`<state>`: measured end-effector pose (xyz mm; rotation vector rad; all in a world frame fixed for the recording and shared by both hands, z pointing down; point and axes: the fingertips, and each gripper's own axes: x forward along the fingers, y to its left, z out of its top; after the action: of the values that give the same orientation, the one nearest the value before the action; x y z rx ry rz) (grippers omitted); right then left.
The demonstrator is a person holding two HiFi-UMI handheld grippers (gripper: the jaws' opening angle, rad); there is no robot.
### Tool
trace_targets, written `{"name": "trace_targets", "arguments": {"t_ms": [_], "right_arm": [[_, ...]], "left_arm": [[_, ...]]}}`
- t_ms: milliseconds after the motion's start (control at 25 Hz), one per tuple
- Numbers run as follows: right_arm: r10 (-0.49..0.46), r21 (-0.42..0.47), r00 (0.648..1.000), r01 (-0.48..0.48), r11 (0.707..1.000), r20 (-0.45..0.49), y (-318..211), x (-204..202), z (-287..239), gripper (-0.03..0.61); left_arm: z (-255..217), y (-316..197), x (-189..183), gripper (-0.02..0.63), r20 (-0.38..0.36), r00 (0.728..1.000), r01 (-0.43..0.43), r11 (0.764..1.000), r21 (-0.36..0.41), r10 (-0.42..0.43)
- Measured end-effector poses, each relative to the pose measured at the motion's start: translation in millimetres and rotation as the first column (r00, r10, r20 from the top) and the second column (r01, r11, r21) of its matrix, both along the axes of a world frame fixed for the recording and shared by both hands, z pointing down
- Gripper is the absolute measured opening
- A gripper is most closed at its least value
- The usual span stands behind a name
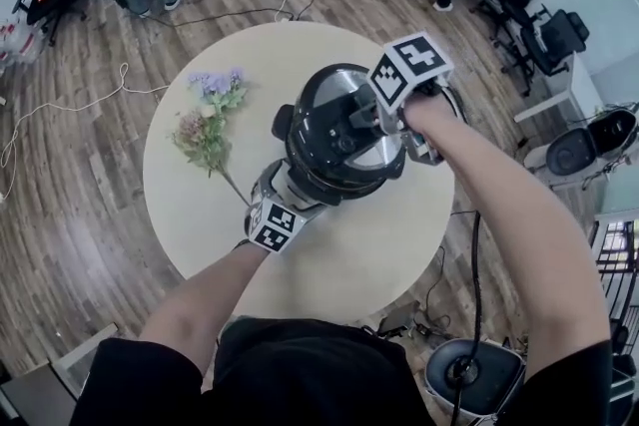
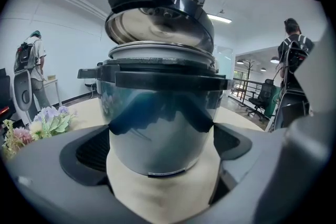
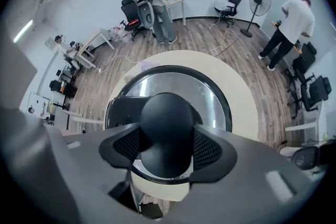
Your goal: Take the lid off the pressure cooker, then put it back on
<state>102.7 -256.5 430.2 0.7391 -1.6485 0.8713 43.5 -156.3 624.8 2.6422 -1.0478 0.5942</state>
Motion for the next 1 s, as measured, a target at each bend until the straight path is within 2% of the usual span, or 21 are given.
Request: {"name": "trace_targets", "arguments": {"t_ms": [280,640,840,1000], "right_arm": [[-0.125,-0.022,0.985,0.123,0.992,-0.117,7.9,-9.4,34.5,0.284],[-0.13,-0.022,0.983,0.129,0.991,-0.133,11.0,-13.8,51.4,0.285],[-0.225,-0.022,0.953,0.226,0.974,-0.201,17.5,-18.5,63.9,0.285],[-0.208,-0.037,0.96,0.204,0.978,-0.189,16.4,-17.1,65.4,0.285]], "left_arm": [[1.0,-0.5,0.6,0.592,-0.007,1.0,0.005,1.0,0.006,-0.005],[2.9,-0.6,-0.3,0.592,-0.012,1.0,0.013,1.0,0.005,-0.013],[4.1,-0.9,-0.8,0.592,-0.012,1.0,0.011,1.0,0.005,-0.011],[3.2,-1.0,0.1,0.592,-0.014,1.0,0.011,1.0,0.008,-0.011]]}}
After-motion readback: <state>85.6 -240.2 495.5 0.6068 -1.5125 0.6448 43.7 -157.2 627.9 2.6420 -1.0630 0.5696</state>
